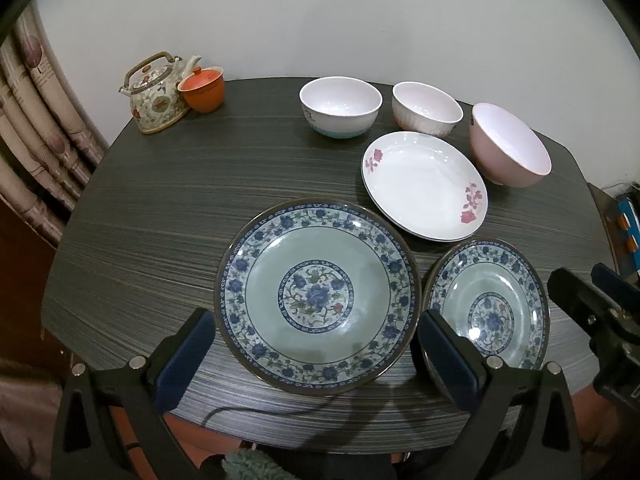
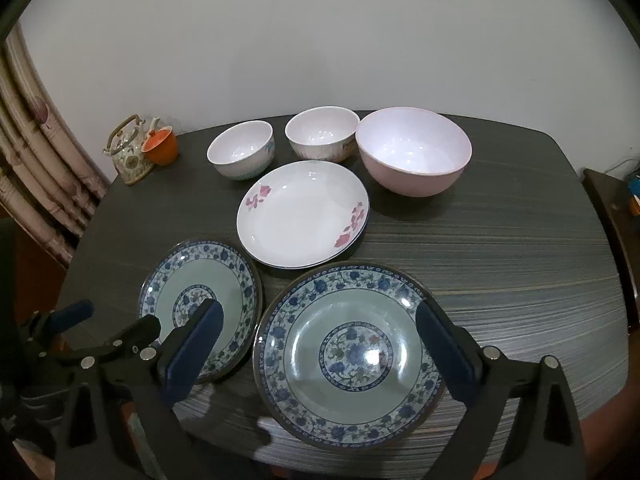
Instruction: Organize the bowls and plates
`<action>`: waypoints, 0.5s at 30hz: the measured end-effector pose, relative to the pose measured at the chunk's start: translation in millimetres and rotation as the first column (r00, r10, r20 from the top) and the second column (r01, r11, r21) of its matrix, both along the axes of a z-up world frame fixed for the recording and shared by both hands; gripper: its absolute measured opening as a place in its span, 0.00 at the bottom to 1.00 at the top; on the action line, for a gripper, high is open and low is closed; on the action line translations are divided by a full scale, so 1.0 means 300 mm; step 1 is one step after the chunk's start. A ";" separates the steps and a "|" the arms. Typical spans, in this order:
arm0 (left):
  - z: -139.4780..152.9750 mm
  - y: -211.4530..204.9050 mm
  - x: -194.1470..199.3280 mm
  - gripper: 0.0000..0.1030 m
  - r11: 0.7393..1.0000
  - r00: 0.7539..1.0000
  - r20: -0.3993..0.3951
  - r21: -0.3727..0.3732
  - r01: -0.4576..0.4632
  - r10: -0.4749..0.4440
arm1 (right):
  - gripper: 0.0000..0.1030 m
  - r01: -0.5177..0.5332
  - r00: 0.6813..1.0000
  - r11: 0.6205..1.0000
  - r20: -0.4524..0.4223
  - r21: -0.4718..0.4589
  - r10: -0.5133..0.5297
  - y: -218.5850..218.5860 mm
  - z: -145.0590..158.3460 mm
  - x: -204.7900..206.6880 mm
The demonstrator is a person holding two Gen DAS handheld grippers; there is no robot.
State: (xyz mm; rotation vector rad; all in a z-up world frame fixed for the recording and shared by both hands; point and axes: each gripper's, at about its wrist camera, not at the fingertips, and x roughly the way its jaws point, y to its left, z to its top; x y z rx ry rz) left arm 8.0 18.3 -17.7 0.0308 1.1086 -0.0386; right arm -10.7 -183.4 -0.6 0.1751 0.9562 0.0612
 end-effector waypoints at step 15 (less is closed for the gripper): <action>0.007 -0.021 -0.005 1.00 1.000 1.000 0.000 0.000 0.008 -0.008 | 0.89 -0.002 1.000 1.000 -0.004 0.006 0.002 0.006 0.006 0.004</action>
